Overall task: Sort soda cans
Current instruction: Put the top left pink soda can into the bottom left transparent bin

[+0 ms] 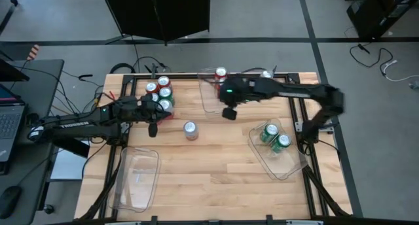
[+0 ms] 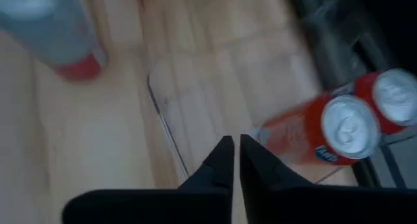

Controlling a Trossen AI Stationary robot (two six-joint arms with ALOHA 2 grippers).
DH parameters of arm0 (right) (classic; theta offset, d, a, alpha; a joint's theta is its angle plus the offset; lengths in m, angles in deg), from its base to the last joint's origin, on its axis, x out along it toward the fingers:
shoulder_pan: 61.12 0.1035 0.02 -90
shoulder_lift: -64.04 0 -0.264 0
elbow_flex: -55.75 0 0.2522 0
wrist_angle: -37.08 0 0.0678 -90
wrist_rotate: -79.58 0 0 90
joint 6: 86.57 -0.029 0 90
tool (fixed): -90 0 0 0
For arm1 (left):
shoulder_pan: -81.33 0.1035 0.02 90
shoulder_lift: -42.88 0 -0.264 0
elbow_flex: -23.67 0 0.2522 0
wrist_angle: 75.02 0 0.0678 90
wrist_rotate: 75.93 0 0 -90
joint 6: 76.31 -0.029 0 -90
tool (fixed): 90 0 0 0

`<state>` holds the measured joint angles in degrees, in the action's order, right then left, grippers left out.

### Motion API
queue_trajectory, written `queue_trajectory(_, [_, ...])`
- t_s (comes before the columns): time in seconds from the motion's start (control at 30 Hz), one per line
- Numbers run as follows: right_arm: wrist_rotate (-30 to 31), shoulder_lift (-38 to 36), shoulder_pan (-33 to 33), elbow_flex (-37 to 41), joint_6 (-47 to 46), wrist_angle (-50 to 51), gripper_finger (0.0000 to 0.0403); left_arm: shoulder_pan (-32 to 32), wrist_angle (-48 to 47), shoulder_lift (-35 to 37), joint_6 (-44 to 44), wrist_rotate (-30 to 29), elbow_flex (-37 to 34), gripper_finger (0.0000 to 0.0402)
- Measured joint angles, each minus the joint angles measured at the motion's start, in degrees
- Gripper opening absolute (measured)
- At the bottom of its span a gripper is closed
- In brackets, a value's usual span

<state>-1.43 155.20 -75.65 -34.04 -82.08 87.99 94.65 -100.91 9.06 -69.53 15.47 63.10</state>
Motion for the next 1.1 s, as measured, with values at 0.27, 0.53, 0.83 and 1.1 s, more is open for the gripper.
queue_trajectory(0.27, [1.90, -21.59, 0.60, 26.46, -2.05, -28.29, 0.0010, 0.00, -8.29, -10.02, 1.30, 0.23, 9.41, 0.0010])
queue_trajectory(0.53, [1.90, -31.21, 1.12, 39.79, -3.47, -42.92, 0.0003, -2.79, -23.91, -26.80, 1.14, 1.51, 26.43, 0.0010])
queue_trajectory(0.83, [1.88, -31.26, 1.23, 42.62, -3.98, -45.65, 0.0002, -6.76, -42.48, -41.36, 1.04, 3.89, 45.76, 0.0042])
queue_trajectory(1.1, [1.88, -30.18, 1.31, 42.62, -4.48, -45.79, 0.0001, -9.84, -47.89, -47.57, 1.01, 3.64, 51.67, 0.0152])
